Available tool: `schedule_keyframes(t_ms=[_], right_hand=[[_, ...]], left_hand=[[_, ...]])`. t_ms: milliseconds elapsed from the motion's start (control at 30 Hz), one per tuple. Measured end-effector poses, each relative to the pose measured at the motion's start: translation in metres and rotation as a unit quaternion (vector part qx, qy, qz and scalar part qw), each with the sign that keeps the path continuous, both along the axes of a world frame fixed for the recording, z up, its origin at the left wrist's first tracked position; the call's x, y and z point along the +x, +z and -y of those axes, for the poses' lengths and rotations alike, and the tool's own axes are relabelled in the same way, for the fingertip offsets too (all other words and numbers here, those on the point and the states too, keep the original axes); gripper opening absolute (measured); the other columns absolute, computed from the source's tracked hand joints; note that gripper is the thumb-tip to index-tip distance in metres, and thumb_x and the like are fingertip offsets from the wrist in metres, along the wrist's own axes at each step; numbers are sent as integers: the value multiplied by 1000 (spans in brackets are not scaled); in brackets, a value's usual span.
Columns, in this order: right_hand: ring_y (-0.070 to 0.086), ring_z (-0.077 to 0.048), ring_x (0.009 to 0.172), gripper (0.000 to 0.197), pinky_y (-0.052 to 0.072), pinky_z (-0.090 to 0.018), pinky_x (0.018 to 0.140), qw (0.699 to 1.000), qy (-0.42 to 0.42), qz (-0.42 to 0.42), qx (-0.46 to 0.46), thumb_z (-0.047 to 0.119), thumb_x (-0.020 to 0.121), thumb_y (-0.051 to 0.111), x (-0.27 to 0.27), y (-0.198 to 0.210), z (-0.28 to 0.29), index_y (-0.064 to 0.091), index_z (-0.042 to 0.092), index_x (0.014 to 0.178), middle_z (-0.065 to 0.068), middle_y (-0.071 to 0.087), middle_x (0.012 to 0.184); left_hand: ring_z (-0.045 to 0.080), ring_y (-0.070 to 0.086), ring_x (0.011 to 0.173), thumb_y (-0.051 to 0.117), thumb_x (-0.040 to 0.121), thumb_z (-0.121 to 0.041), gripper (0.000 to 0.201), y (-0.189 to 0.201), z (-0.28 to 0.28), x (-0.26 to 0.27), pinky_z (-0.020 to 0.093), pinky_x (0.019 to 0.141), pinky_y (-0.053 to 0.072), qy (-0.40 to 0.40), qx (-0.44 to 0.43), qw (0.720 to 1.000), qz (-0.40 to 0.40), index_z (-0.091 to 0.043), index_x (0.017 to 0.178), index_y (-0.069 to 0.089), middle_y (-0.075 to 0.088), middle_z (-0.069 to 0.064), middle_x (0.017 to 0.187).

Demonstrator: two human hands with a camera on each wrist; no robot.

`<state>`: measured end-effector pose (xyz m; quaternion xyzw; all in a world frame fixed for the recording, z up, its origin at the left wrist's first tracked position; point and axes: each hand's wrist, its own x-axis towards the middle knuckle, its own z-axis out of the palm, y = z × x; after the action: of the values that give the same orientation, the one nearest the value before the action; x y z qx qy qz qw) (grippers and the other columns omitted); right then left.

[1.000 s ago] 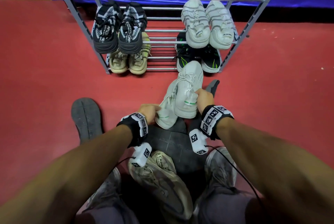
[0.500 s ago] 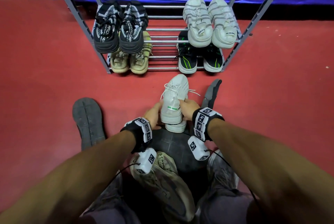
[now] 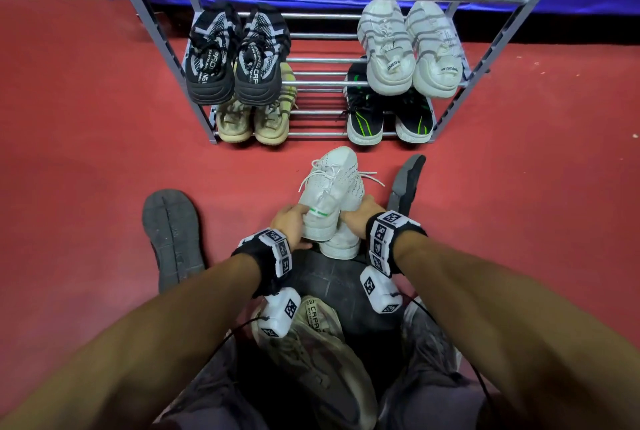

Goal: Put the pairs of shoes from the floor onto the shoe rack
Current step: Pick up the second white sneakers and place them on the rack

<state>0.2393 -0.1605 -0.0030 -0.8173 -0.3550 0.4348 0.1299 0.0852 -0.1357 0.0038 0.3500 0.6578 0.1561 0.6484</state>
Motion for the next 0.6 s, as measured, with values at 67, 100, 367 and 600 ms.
schedule_keyframes(t_ms=[67,100,367,600], right_hand=[[58,-33,118,72,47,-33,94,999,-33,-2,-12,31,82,73,2,0,-1,38,4,139,-12,57,130],[57,-32,119,75,46,-32,90,998,-52,2,-31,28,82,73,3,3,-1,34,3,140,-14,55,131],[57,-37,118,66,46,-42,102,989,-141,-37,-19,22,81,55,-17,6,-8,37,5,142,-16,56,130],[51,-40,124,54,39,-46,108,991,-130,28,-23,23,89,44,-15,-1,1,41,7,141,-22,50,139]], left_hand=[[25,60,80,46,99,-19,40,2,1,0,41,70,57,11,2,1000,2,-1,134,52,55,10,107],[26,60,84,45,99,-19,40,3,1,-1,43,73,57,13,3,1000,-5,-1,135,51,54,10,107],[42,64,95,53,92,-20,19,10,-11,-14,59,78,57,155,15,988,-6,-6,81,60,58,13,89],[29,61,81,44,99,-10,18,-3,-2,-25,43,82,58,77,13,997,14,-11,114,53,52,12,111]])
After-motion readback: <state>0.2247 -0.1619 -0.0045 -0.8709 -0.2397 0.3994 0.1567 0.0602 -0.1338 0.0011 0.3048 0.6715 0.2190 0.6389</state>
